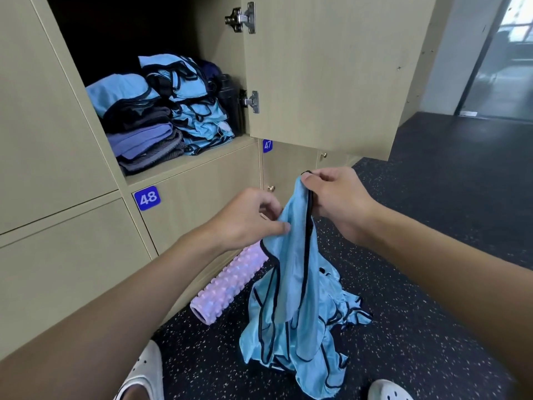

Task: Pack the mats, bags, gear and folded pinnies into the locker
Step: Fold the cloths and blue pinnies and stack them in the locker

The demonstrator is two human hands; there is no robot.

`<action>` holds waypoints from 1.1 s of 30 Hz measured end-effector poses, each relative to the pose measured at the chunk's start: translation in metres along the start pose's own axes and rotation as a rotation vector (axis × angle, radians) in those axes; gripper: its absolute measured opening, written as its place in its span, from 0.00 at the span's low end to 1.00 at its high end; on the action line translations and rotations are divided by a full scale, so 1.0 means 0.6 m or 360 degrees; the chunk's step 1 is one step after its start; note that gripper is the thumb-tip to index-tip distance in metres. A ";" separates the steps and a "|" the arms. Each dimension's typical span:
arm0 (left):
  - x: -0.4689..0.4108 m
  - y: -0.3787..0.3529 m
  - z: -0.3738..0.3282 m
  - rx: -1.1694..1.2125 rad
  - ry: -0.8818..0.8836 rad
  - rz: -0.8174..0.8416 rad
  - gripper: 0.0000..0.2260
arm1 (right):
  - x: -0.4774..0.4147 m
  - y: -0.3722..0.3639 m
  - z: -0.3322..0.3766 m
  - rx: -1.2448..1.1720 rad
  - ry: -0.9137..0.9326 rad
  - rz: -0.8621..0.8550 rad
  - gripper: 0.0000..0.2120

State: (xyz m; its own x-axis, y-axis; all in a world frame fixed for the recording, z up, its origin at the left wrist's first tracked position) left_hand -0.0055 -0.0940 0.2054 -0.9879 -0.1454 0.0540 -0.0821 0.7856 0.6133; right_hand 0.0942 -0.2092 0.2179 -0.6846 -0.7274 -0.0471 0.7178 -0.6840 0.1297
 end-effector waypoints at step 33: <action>0.019 0.075 -0.031 0.0325 -0.0217 -0.0627 0.07 | -0.004 0.026 0.009 -0.0040 0.0093 0.0017 0.19</action>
State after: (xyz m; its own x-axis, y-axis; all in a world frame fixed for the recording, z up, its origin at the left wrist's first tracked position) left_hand -0.0180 -0.0717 0.2486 -0.8834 -0.3867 -0.2646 -0.4653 0.7907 0.3979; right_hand 0.1066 -0.2180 0.2254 -0.6691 -0.7359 -0.1038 0.7283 -0.6771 0.1058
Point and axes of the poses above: each hand's wrist, its own x-axis away from the middle knuckle, its own y-axis out of the back of the hand, z = x × y, the point moved 6 cm from there along -x, towards the middle knuckle, and after that the axes turned 13 degrees about z, right-handed, at the moved point
